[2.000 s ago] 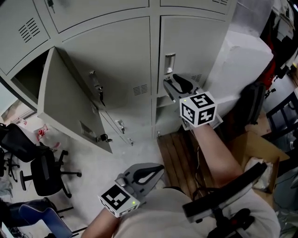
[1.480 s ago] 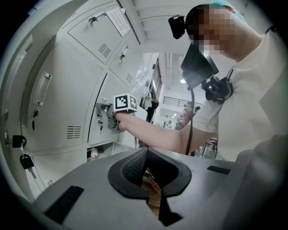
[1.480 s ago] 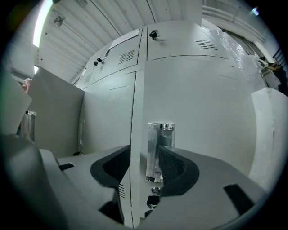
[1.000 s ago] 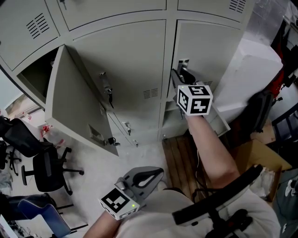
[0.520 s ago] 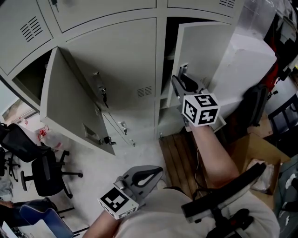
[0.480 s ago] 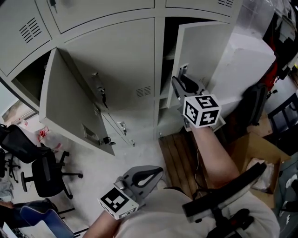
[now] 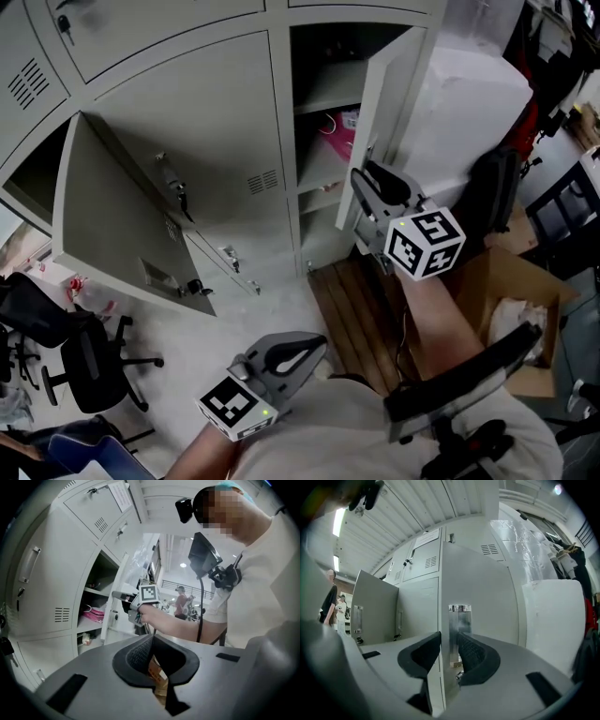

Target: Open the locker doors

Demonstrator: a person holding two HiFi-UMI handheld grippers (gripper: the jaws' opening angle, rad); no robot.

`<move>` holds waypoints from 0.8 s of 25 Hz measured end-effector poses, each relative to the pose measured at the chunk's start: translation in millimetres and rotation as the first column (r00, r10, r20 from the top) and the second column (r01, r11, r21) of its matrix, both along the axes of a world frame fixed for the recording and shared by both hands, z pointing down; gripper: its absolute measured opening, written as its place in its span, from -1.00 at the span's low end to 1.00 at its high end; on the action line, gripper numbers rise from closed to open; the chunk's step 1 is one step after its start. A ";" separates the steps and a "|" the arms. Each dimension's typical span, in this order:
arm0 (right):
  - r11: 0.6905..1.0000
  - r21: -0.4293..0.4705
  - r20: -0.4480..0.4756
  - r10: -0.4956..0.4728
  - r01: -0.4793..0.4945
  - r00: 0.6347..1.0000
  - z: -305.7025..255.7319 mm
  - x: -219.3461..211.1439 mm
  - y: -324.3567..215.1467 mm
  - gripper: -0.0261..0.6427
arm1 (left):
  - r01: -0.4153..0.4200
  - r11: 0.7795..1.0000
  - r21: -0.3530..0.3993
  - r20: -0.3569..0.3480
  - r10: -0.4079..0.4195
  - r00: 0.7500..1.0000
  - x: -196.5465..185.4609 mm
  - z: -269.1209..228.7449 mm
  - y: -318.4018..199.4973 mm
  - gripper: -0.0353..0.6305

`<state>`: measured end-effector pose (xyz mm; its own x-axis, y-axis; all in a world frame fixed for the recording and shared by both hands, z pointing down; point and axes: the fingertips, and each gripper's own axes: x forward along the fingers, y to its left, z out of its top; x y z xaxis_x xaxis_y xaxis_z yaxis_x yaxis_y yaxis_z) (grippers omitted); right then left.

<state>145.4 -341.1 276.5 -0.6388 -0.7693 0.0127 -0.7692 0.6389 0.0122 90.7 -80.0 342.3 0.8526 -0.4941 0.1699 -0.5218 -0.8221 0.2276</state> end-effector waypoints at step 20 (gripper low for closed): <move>0.989 -0.012 0.001 0.148 -0.148 0.989 2.2 101.6 40.2 -0.64 | -0.084 0.996 0.024 -0.016 0.085 0.996 35.8 -11.3 3.0 -0.86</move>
